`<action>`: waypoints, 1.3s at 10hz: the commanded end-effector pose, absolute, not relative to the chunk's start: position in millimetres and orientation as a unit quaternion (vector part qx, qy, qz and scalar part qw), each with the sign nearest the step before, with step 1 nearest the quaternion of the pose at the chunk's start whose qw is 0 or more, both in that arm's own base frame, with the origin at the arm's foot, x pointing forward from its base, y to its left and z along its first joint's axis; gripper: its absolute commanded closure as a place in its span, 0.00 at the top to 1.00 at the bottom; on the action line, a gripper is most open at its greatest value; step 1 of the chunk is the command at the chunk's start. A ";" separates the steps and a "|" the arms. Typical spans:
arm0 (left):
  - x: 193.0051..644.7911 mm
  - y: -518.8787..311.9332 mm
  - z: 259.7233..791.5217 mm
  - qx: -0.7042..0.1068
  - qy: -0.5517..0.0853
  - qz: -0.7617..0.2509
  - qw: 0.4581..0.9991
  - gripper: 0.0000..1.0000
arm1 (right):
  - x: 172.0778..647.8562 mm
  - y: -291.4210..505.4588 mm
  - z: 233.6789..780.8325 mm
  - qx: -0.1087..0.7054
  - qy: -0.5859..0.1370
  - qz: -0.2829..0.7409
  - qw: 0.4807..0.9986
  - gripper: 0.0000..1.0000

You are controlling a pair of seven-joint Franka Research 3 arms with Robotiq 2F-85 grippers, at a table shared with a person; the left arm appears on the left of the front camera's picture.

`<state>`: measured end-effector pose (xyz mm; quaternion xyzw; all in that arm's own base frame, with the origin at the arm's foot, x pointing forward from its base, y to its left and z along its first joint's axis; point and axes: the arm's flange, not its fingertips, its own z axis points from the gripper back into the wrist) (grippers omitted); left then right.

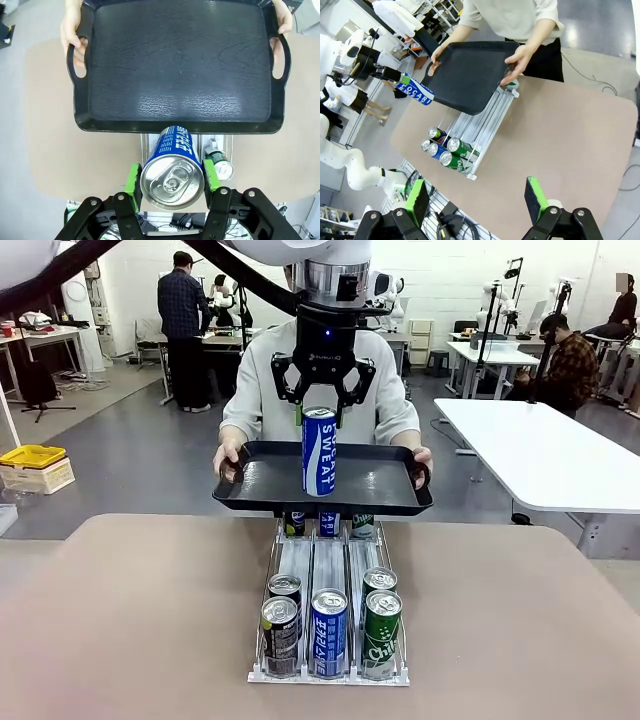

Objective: Retrieve and hand over the desired beverage to the person.
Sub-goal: Place the picked can on the Handle tray extended by the person.

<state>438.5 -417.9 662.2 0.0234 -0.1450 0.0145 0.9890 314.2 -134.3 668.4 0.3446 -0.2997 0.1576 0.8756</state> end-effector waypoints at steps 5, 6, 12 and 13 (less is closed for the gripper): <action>485.1 -419.5 678.6 -0.010 -0.143 -0.022 0.989 0.59 | 316.4 -133.9 668.1 0.359 -0.307 0.167 0.866 1.00; 507.3 -423.8 682.6 -0.014 -0.126 -0.032 0.991 0.59 | 316.4 -133.9 668.1 0.359 -0.307 0.167 0.866 1.00; 562.1 -419.4 672.3 0.044 -0.144 0.003 0.989 0.59 | 316.4 -133.9 668.1 0.359 -0.307 0.167 0.866 1.00; 571.9 -416.4 664.0 0.051 -0.136 0.008 0.989 0.59 | 316.4 -133.9 668.1 0.359 -0.307 0.167 0.866 1.00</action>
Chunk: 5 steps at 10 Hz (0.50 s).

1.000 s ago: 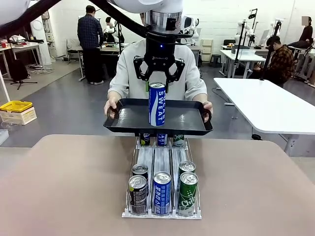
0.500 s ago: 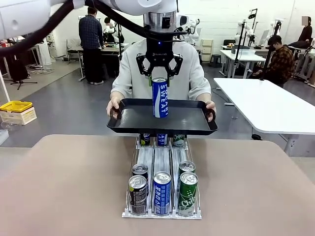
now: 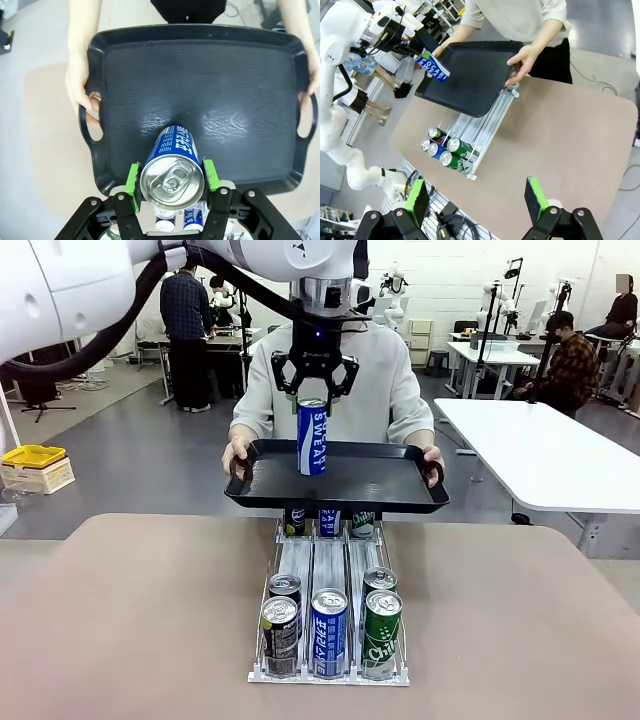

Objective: Retrieve and hand over the desired beverage to the person.
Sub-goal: Place the picked can on the Handle tray extended by the person.

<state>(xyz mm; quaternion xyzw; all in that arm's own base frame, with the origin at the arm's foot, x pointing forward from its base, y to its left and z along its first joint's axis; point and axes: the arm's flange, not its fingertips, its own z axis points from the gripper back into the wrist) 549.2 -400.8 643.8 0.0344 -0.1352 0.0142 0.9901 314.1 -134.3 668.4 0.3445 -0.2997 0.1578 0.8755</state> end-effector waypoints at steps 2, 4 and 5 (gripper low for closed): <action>587.5 -407.6 640.7 0.045 -0.116 0.019 0.992 0.59 | 316.4 -133.9 668.1 0.359 -0.307 0.167 0.866 1.00; 594.5 -403.7 627.7 0.048 -0.103 0.023 0.993 0.59 | 316.4 -133.9 668.1 0.359 -0.307 0.167 0.866 1.00; 590.9 -404.2 625.0 0.050 -0.102 0.024 0.993 0.59 | 316.4 -133.9 668.1 0.359 -0.307 0.167 0.866 1.00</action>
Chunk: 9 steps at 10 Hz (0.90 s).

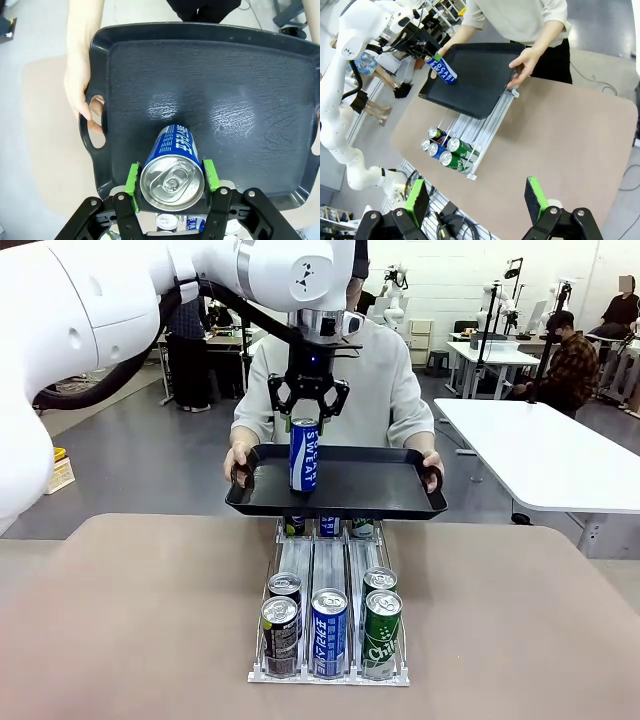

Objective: Retrieve and hand over the desired beverage to the person.
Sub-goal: Place the picked can on the Handle tray extended by the person.

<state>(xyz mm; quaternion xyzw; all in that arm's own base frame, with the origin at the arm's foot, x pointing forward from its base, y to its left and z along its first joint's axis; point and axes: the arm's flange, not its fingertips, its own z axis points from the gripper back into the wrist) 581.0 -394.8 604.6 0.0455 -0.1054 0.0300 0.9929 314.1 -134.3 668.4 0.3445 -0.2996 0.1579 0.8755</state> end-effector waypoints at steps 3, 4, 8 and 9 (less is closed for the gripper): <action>588.7 -402.8 626.6 0.049 -0.103 0.021 0.993 1.00 | 316.4 -133.9 668.1 0.359 -0.307 0.167 0.866 1.00; 587.2 -402.3 628.1 0.048 -0.105 0.019 0.993 1.00 | 316.4 -133.9 668.1 0.359 -0.307 0.167 0.866 1.00; 587.0 -400.3 629.6 0.048 -0.106 0.007 0.993 1.00 | 316.4 -133.9 668.1 0.359 -0.307 0.167 0.866 1.00; 587.0 -399.7 631.0 0.047 -0.107 0.004 0.993 1.00 | 316.4 -133.9 668.1 0.359 -0.307 0.167 0.866 1.00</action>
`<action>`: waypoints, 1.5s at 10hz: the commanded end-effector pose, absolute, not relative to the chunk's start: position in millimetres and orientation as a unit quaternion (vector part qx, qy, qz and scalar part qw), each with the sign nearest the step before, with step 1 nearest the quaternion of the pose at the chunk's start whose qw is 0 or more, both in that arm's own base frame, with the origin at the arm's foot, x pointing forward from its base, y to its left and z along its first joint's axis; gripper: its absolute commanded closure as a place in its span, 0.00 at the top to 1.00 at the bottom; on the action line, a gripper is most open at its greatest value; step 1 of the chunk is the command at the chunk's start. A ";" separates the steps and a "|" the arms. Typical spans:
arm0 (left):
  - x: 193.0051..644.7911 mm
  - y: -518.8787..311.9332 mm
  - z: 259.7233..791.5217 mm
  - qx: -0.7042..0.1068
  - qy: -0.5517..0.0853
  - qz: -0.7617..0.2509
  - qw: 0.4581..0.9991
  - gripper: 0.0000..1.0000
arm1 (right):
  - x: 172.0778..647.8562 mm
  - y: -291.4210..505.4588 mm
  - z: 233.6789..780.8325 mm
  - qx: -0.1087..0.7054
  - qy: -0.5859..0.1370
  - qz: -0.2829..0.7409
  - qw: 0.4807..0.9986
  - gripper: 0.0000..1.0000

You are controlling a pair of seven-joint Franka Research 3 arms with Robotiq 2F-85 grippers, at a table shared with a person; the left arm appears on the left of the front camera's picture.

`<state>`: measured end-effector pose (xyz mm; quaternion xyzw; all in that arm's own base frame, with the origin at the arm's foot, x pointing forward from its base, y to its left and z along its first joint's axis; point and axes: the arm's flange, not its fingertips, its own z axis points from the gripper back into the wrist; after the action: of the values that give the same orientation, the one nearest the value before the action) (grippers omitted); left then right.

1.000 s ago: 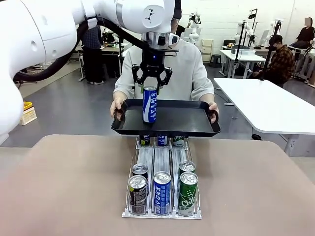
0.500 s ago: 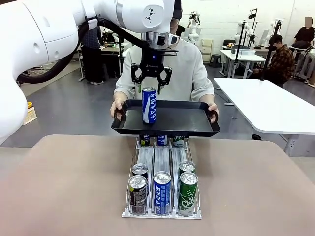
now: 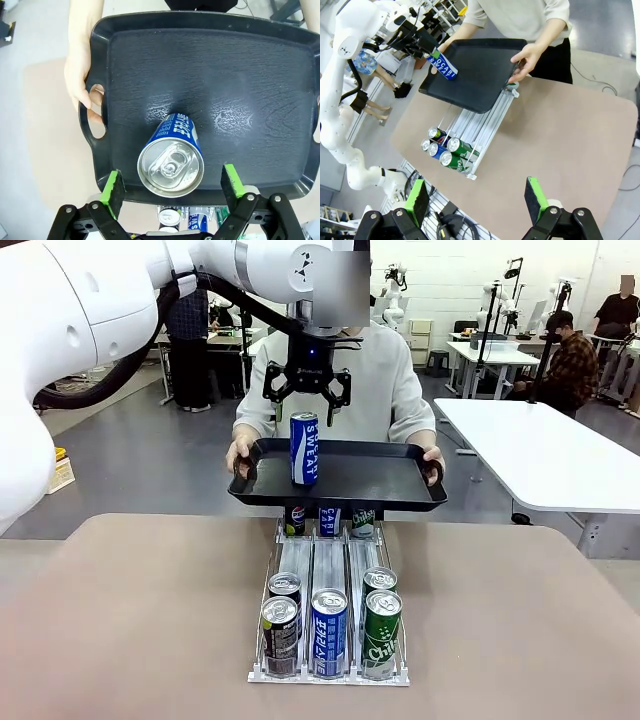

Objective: Retrieve and hand over the desired beverage to the person.
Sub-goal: Place the picked can on the Handle tray extended by the person.

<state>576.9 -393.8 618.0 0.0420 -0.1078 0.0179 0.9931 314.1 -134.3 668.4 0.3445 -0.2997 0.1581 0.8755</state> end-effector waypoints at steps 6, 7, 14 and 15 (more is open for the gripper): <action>380.5 -301.9 684.4 -0.020 -0.256 -0.074 0.964 1.00 | 316.4 -133.9 668.1 0.359 -0.307 0.167 0.866 1.00; 358.1 -281.7 673.0 -0.049 -0.261 -0.086 0.960 1.00 | 316.4 -133.9 668.1 0.359 -0.307 0.167 0.866 1.00; 297.4 -177.0 627.7 -0.138 -0.216 -0.096 0.962 1.00 | 316.4 -133.9 668.1 0.359 -0.307 0.167 0.866 1.00; 297.2 -178.5 624.0 -0.138 -0.212 -0.091 0.963 1.00 | 316.4 -133.9 668.1 0.359 -0.307 0.167 0.866 1.00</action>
<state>295.2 -172.5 616.0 -0.1263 -0.2139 -0.0838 0.9650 314.5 -134.5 668.0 0.3449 -0.2987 0.1584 0.8756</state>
